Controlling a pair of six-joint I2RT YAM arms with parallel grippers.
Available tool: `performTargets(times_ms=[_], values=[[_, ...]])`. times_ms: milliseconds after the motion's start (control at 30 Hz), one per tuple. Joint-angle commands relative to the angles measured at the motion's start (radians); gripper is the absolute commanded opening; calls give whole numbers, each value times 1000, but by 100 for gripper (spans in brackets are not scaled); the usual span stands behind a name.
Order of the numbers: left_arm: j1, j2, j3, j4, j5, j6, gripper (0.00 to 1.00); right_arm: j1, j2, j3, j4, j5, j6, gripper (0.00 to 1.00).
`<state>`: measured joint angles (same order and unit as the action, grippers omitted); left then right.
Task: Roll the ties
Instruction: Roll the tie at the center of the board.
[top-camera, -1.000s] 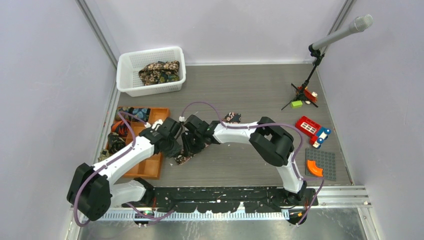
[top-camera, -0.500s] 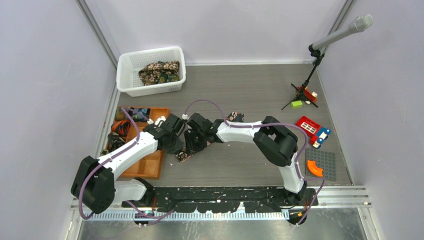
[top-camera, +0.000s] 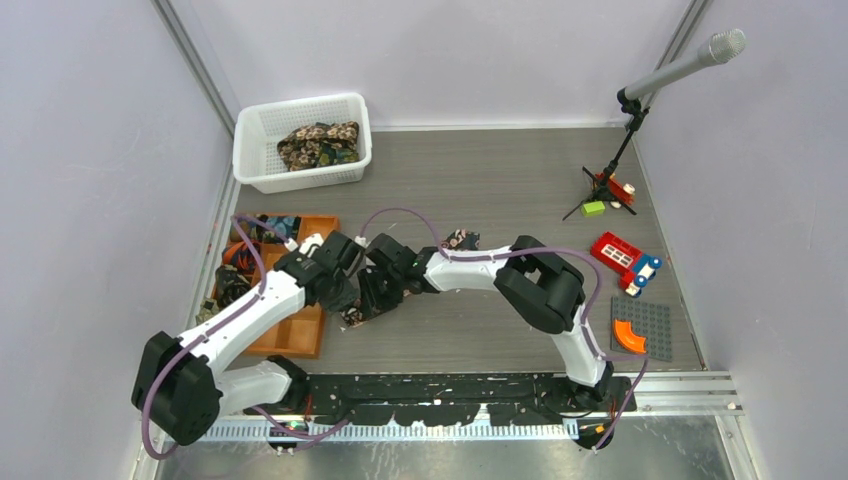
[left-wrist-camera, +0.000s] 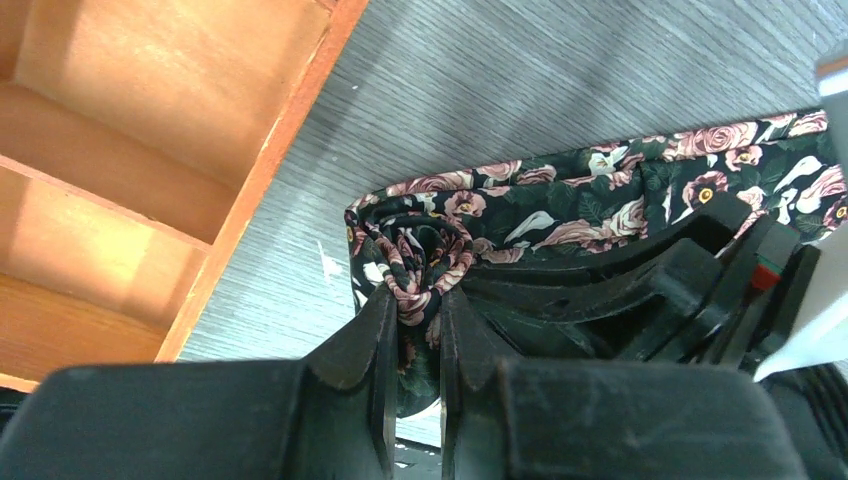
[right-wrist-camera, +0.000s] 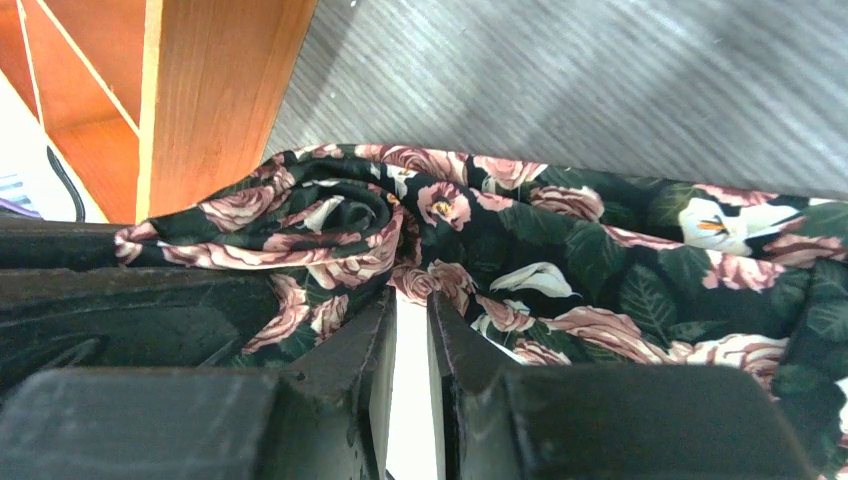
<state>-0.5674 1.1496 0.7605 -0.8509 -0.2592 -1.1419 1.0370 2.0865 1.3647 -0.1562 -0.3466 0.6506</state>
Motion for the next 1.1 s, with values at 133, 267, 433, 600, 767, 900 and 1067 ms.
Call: performTargets(times_ms=[133,267,433,600,767,900,1067], values=[[-2,45,26,-45,-27,46,0,11,-26,17,62,-16,13,23],[-3,115,50,-37,-24,64,0,9,-48,1,44,3,-1,23],[-2,181,87,-36,-39,77,0,-9,-104,-44,25,35,-21,23],[-2,226,112,-33,-41,84,0,-38,-177,-96,-3,62,-44,23],[-3,283,143,-42,-41,85,0,-67,-248,-161,-7,75,-58,23],[-3,311,166,-48,-41,84,8,-79,-284,-199,-7,78,-65,23],[-12,306,187,-52,-40,74,34,-90,-305,-225,-6,80,-70,23]])
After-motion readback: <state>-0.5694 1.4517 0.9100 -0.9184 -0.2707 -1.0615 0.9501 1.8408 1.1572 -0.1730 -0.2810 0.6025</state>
